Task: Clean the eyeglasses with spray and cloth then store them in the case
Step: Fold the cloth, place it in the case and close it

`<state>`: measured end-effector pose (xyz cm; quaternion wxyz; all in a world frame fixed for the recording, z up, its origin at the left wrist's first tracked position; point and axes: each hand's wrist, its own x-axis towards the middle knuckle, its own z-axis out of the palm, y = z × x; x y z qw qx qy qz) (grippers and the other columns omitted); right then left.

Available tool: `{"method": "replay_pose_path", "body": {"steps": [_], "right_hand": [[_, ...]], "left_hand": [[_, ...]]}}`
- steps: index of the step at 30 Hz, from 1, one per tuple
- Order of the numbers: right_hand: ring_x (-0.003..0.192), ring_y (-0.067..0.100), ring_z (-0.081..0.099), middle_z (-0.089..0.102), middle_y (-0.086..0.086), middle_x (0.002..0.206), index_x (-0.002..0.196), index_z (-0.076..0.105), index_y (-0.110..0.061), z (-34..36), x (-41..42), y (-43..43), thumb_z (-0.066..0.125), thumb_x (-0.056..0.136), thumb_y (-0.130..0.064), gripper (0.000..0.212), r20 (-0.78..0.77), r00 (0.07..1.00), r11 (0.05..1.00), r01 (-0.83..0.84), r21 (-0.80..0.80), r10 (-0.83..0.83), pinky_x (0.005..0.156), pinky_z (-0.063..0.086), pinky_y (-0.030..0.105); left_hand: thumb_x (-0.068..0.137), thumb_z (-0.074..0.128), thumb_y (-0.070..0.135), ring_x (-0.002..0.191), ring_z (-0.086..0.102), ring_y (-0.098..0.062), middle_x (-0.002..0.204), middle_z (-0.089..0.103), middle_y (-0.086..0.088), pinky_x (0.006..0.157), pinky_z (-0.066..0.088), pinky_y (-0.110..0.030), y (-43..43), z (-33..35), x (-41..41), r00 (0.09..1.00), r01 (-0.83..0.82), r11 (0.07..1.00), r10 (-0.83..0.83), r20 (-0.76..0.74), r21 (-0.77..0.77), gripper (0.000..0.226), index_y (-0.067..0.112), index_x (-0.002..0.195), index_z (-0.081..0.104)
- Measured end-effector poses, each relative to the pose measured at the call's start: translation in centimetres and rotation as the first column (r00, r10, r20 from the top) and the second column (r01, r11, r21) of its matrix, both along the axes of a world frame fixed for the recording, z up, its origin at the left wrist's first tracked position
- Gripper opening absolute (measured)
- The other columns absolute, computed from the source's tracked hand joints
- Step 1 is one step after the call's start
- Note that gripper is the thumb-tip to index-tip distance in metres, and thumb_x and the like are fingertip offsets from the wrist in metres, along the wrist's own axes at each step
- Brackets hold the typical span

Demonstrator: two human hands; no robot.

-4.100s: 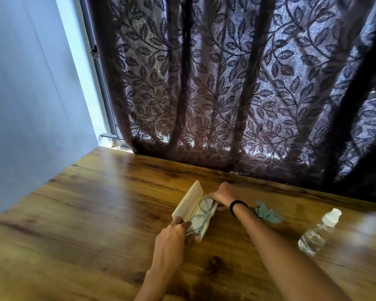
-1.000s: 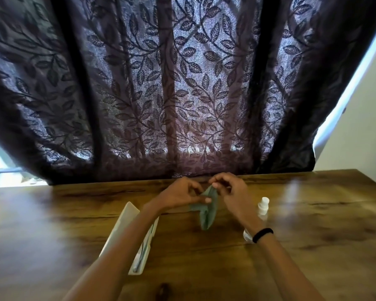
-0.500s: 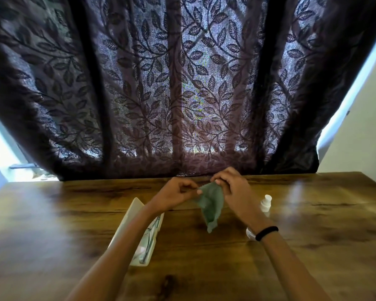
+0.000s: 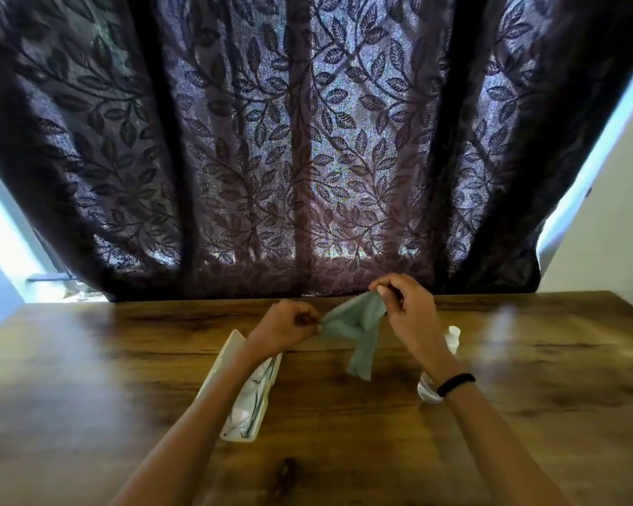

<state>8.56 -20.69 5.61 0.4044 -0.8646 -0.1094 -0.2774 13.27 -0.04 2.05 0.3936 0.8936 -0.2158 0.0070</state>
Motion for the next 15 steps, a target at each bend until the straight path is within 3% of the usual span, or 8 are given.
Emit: {"method": "replay_pose_path", "body": {"steps": [2,4,6,9,12,15], "right_hand": [[0.085,0.021,0.060,0.067,0.008,0.092,0.089,0.066,-0.004,-0.5,0.4,-0.5,0.052,0.089,-0.003,0.014,-0.045,0.997,0.998,0.056,0.010,-0.056,0.074,0.049,0.036],[0.076,0.017,0.063,0.068,0.008,0.087,0.089,0.066,-0.006,-0.8,0.5,-0.7,0.052,0.090,-0.005,0.014,-0.103,0.991,0.995,0.093,0.045,-0.088,0.066,0.050,0.029],[0.053,0.003,0.060,0.064,0.005,0.071,0.090,0.064,-0.007,-0.8,0.5,-0.7,0.050,0.092,-0.006,0.015,-0.189,0.980,0.985,0.090,0.146,-0.061,0.048,0.047,0.016],[0.040,0.003,0.058,0.061,0.005,0.065,0.091,0.061,-0.005,-1.0,0.4,-0.7,0.045,0.094,-0.007,0.016,-0.280,0.960,0.938,0.071,0.338,0.028,0.040,0.047,0.014],[0.045,0.009,0.063,0.062,0.009,0.076,0.084,0.059,-0.012,-1.2,0.7,-0.8,0.043,0.095,-0.006,0.021,-0.306,0.945,0.867,0.056,0.494,0.113,0.045,0.054,0.020],[0.053,0.009,0.066,0.061,0.013,0.083,0.080,0.057,-0.013,-1.7,1.3,-0.9,0.043,0.095,-0.004,0.023,-0.339,0.928,0.839,0.058,0.541,0.155,0.052,0.056,0.019]], "left_hand": [[0.080,0.069,0.011,0.069,0.057,-0.002,0.081,0.066,0.001,0.066,0.044,-0.012,0.4,0.5,0.2,1.000,-0.022,1.000,0.023,0.019,-0.016,0.009,0.010,0.088,0.070],[0.083,0.064,0.007,0.056,0.058,0.000,0.075,0.064,0.001,0.057,0.049,-0.017,0.4,1.1,0.0,0.998,-0.047,0.990,0.042,-0.039,-0.130,0.006,0.012,0.086,0.066],[0.087,0.059,0.004,0.047,0.060,-0.002,0.071,0.062,-0.001,0.044,0.048,-0.017,0.1,1.7,-0.5,0.989,-0.084,0.954,0.044,-0.142,-0.287,0.005,0.009,0.087,0.060],[0.088,0.054,0.000,0.051,0.063,-0.002,0.072,0.062,-0.004,0.045,0.048,-0.013,-0.4,2.0,-1.0,0.979,-0.108,0.891,0.019,-0.202,-0.442,0.005,0.004,0.088,0.056],[0.086,0.058,0.001,0.060,0.067,-0.005,0.076,0.066,-0.005,0.054,0.053,-0.016,-0.2,1.7,-0.8,0.989,-0.094,0.900,0.037,-0.140,-0.426,0.008,0.010,0.085,0.058],[0.085,0.062,0.005,0.066,0.068,-0.010,0.079,0.068,-0.005,0.062,0.056,-0.020,-0.2,1.4,-0.3,0.991,-0.130,0.931,0.110,-0.077,-0.340,0.010,0.015,0.081,0.060]]}}
